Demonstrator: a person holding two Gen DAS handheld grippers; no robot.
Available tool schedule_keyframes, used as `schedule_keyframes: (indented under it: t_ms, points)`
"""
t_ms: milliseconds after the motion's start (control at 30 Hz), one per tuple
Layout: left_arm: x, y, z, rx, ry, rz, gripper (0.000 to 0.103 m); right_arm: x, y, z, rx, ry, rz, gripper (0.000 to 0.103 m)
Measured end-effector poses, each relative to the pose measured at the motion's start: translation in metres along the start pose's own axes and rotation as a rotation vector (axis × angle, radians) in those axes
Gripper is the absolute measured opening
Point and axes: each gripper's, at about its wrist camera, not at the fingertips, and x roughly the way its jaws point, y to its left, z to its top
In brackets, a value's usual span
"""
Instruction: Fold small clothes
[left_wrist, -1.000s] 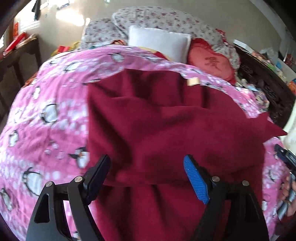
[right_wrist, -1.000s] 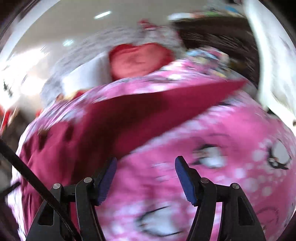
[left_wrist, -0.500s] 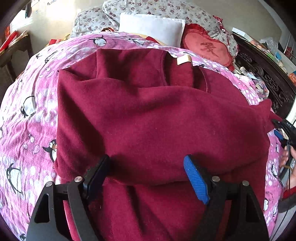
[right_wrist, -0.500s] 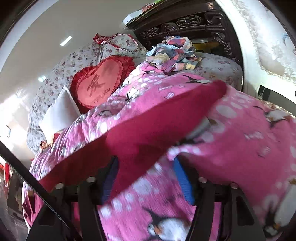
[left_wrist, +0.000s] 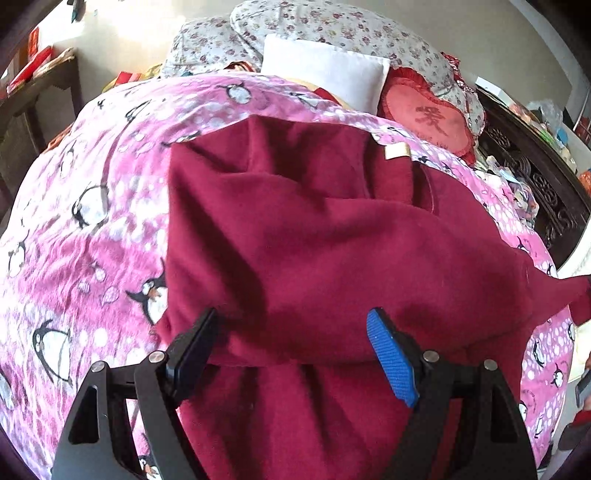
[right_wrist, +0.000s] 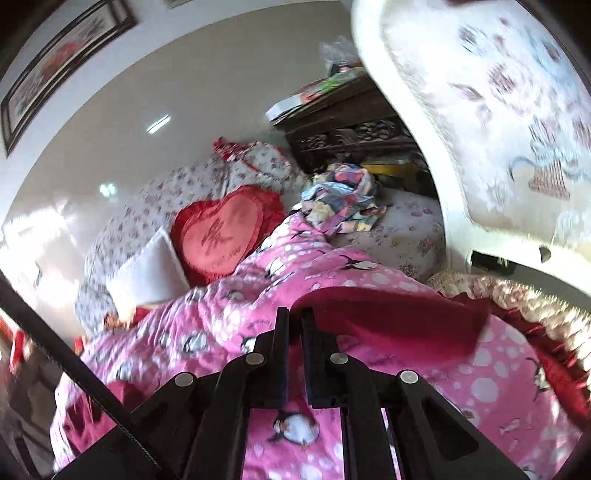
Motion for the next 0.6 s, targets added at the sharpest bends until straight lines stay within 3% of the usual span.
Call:
schedule_keyframes:
  t_ms: [133, 300, 467, 600]
  points:
    - [-0.013, 0.014, -0.003, -0.019, -0.01, -0.004, 0.081, -0.015, 0.045, -0.003, -0.098, 0.004, 0.092, 0.007]
    - [-0.042, 0.038, 0.005, -0.05, -0.064, 0.011, 0.081, -0.038, 0.146, -0.022, -0.314, 0.002, 0.266, 0.007]
    - [-0.059, 0.074, 0.009, -0.13, -0.106, 0.013, 0.081, -0.042, 0.271, -0.097, -0.582, 0.106, 0.481, 0.006]
    - [-0.048, 0.098, 0.004, -0.189, -0.077, 0.035, 0.081, -0.014, 0.339, -0.189, -0.738, 0.258, 0.583, 0.007]
